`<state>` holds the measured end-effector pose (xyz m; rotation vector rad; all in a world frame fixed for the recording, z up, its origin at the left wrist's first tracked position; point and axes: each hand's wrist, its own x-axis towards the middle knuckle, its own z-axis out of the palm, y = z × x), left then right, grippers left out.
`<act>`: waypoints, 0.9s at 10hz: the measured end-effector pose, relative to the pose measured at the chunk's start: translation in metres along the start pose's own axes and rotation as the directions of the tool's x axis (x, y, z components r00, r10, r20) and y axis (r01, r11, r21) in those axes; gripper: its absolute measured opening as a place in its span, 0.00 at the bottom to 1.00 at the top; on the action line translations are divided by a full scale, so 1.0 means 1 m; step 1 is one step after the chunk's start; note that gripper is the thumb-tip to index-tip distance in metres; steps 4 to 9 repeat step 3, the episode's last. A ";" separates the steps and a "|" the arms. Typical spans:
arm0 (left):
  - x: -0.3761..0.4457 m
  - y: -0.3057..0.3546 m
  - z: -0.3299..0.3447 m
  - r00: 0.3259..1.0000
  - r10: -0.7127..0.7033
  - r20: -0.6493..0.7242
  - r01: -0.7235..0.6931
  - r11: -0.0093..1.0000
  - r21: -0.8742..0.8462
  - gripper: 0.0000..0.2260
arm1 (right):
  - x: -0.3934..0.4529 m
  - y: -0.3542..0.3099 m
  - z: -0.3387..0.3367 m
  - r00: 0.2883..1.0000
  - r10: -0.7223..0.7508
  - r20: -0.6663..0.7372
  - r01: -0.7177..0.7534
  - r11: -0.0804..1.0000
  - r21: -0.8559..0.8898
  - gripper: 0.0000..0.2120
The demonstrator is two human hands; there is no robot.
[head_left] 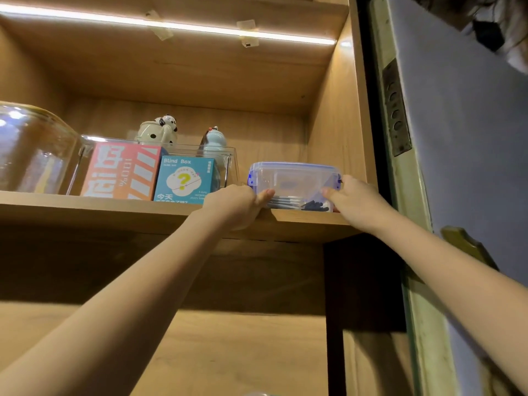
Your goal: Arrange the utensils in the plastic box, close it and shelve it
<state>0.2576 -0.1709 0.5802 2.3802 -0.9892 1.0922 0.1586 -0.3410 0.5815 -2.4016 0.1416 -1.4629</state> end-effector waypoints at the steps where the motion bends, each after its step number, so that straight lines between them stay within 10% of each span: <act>1: -0.005 0.003 -0.006 0.999 -0.015 0.047 0.016 1.000 -0.021 0.20 | -0.012 -0.003 -0.010 0.993 -0.004 0.122 0.019 0.992 -0.124 0.10; 9: -0.040 0.002 -0.039 0.995 0.040 -0.094 -0.053 0.990 -0.133 0.19 | -0.040 -0.018 -0.046 0.981 -0.051 0.188 0.090 0.975 -0.204 0.12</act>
